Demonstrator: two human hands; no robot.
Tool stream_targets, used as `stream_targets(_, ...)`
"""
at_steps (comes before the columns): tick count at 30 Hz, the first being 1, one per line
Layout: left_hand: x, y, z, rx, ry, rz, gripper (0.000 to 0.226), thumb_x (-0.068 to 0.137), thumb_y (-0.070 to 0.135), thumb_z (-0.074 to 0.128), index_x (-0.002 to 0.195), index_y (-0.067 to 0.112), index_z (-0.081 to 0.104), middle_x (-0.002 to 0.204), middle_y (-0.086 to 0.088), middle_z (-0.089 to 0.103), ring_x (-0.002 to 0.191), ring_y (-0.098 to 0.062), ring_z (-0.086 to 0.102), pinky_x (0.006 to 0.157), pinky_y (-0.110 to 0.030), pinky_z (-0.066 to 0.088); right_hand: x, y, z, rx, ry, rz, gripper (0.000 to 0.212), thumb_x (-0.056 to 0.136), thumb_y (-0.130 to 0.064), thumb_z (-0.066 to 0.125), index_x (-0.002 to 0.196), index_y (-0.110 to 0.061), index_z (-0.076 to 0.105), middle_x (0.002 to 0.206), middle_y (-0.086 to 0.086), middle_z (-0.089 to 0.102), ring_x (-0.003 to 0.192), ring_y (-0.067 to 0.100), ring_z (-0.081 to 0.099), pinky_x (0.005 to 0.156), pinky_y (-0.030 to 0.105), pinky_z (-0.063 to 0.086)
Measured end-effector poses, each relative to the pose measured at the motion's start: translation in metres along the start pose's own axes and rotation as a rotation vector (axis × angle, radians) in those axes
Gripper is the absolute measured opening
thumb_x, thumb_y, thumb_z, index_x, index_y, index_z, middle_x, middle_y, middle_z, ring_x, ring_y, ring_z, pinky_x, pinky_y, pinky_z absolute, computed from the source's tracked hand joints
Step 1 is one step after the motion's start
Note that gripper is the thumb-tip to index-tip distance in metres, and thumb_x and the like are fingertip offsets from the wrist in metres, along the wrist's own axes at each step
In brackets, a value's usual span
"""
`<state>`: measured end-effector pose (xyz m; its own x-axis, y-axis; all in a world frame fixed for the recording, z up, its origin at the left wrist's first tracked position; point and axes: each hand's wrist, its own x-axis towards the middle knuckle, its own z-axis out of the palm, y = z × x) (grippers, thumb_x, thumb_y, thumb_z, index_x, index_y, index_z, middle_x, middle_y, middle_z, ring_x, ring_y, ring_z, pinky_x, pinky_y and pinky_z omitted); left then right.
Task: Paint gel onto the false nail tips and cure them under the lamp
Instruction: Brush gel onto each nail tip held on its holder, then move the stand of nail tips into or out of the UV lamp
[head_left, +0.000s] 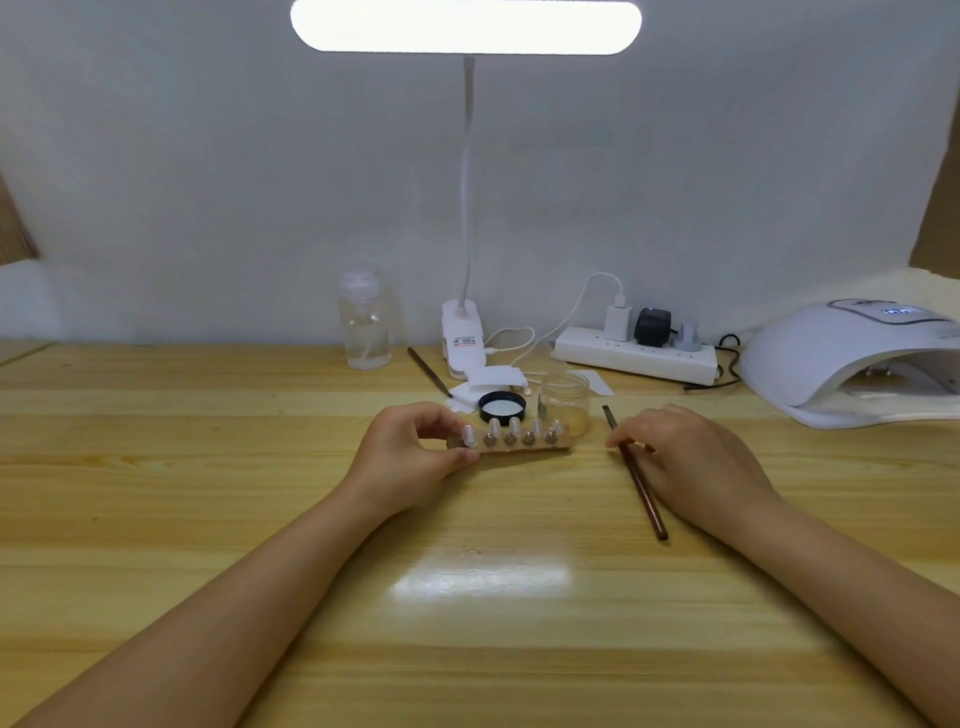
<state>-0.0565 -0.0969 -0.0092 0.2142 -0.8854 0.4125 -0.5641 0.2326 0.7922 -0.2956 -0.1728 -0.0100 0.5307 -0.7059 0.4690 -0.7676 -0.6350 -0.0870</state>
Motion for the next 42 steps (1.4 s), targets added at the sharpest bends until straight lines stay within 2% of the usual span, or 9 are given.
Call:
stream_targets(4, -0.001, 0.006, 0.0, -0.031, -0.04, 0.037, 0.027, 0.067, -0.001, 0.076, 0.062, 0.022, 0.063, 0.07, 0.009, 0.065, 0.069, 0.009, 0.06, 0.067, -0.001, 0.041, 0.0, 0.0, -0.001, -0.044, -0.032, -0.06, 0.029, 0.095, -0.02, 0.045, 0.116, -0.031, 0.062, 0.11, -0.01, 0.061, 0.1, 0.01, 0.051, 0.069, 0.018, 0.033)
stream_targets(8, -0.002, 0.01, 0.0, -0.08, -0.06, 0.039, 0.025, 0.067, 0.002, 0.077, 0.063, 0.024, 0.065, 0.069, 0.01, 0.068, 0.072, 0.007, 0.062, 0.068, -0.002, 0.042, -0.002, -0.007, -0.005, 0.046, 0.088, -0.058, 0.037, 0.091, -0.011, 0.047, 0.126, -0.022, 0.056, 0.108, -0.004, 0.058, 0.081, 0.008, 0.049, 0.064, 0.02, 0.031)
stream_targets(14, -0.005, 0.015, 0.001, -0.17, -0.088, 0.064, 0.026, 0.067, 0.001, 0.076, 0.062, 0.025, 0.066, 0.076, 0.015, 0.07, 0.077, 0.005, 0.064, 0.068, -0.002, 0.042, -0.004, -0.014, -0.002, 0.2, 0.019, -0.113, 0.038, 0.081, -0.046, 0.06, 0.113, -0.026, 0.06, 0.088, -0.024, 0.047, 0.076, -0.012, 0.04, 0.074, 0.019, 0.023)
stream_targets(18, -0.006, 0.015, 0.002, -0.128, -0.133, 0.049, 0.012, 0.069, 0.006, 0.076, 0.072, 0.016, 0.07, 0.082, 0.007, 0.071, 0.078, 0.006, 0.063, 0.069, -0.001, 0.04, -0.004, -0.013, -0.004, 0.258, 0.042, -0.172, 0.025, 0.078, -0.038, 0.066, 0.092, -0.017, 0.069, 0.071, -0.019, 0.053, 0.071, -0.001, 0.049, 0.073, 0.022, 0.027)
stream_targets(23, -0.005, 0.012, -0.001, -0.175, -0.171, -0.023, 0.009, 0.071, 0.012, 0.075, 0.077, 0.019, 0.073, 0.084, 0.005, 0.073, 0.085, -0.002, 0.065, 0.08, -0.012, 0.047, -0.006, -0.012, -0.006, 0.237, 0.053, -0.194, 0.025, 0.077, -0.036, 0.066, 0.089, -0.014, 0.071, 0.074, -0.005, 0.064, 0.07, 0.015, 0.056, 0.072, 0.017, 0.031)
stream_targets(28, -0.007, 0.014, 0.004, -0.195, -0.129, -0.005, 0.008, 0.073, 0.009, 0.073, 0.077, 0.016, 0.074, 0.08, 0.003, 0.073, 0.082, -0.003, 0.066, 0.078, -0.01, 0.045, -0.006, -0.011, -0.008, 0.264, 0.048, -0.189, 0.039, 0.077, -0.047, 0.052, 0.09, -0.015, 0.071, 0.076, -0.006, 0.065, 0.071, 0.013, 0.056, 0.075, 0.017, 0.032)
stream_targets(34, -0.008, 0.016, 0.005, -0.191, -0.131, 0.035, 0.012, 0.071, 0.01, 0.074, 0.079, 0.018, 0.074, 0.082, 0.004, 0.073, 0.083, 0.0, 0.065, 0.074, -0.006, 0.043, -0.005, -0.007, -0.01, 0.263, 0.079, -0.209, 0.025, 0.077, -0.034, 0.067, 0.092, -0.015, 0.071, 0.079, -0.006, 0.067, 0.072, 0.005, 0.05, 0.075, 0.017, 0.03)
stream_targets(38, -0.005, 0.02, 0.007, -0.125, -0.125, 0.063, 0.024, 0.067, 0.011, 0.077, 0.083, 0.027, 0.071, 0.085, 0.008, 0.072, 0.084, 0.006, 0.062, 0.074, -0.002, 0.039, -0.005, -0.002, -0.011, 0.285, 0.093, -0.197, 0.034, 0.077, -0.042, 0.058, 0.092, -0.014, 0.071, 0.08, -0.005, 0.068, 0.073, 0.006, 0.052, 0.077, 0.017, 0.031)
stream_targets(42, -0.002, 0.024, 0.009, 0.015, -0.137, 0.153, 0.035, 0.064, 0.014, 0.079, 0.089, 0.034, 0.066, 0.09, 0.014, 0.067, 0.086, 0.009, 0.056, 0.071, 0.002, 0.034, -0.003, 0.0, -0.01, 0.295, 0.1, -0.206, 0.03, 0.077, -0.039, 0.064, 0.091, -0.013, 0.071, 0.079, -0.005, 0.068, 0.072, 0.008, 0.053, 0.074, 0.019, 0.033)
